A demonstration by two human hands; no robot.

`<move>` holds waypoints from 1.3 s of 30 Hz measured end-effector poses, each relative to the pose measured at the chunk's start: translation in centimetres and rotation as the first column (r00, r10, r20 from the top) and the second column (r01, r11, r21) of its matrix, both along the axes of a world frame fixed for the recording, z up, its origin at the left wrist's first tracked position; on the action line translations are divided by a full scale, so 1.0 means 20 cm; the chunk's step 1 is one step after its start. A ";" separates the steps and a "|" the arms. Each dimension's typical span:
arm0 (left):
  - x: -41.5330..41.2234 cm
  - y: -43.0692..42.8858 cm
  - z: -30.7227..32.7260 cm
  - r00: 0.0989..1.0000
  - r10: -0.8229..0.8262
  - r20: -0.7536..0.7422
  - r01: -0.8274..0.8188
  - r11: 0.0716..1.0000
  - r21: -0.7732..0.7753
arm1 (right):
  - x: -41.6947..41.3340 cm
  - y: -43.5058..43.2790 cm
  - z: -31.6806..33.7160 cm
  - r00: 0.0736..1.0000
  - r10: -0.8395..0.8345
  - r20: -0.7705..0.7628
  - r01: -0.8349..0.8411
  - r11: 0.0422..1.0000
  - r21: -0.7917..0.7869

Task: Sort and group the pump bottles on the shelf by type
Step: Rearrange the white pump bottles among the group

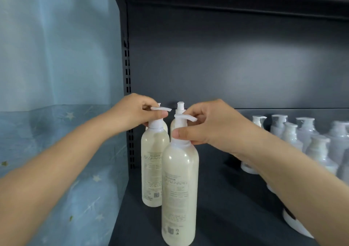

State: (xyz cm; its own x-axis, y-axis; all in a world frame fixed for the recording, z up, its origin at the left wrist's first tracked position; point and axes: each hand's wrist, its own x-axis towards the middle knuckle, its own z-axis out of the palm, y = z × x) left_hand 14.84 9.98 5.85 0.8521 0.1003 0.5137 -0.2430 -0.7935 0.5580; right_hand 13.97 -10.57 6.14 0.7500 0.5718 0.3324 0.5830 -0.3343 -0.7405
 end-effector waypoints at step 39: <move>0.68 -0.51 0.16 0.943 0.303 -0.137 -0.203 0.851 0.484 | 1.11 -0.40 0.08 0.996 0.049 0.078 -0.029 0.968 -0.249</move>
State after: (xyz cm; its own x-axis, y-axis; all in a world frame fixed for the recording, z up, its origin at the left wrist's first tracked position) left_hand 28.45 -0.25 8.99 0.9186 0.1230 0.3756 0.0786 -0.9882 0.1313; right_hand 36.12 -18.62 7.79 0.7014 0.6722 0.2370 0.6549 -0.4764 -0.5866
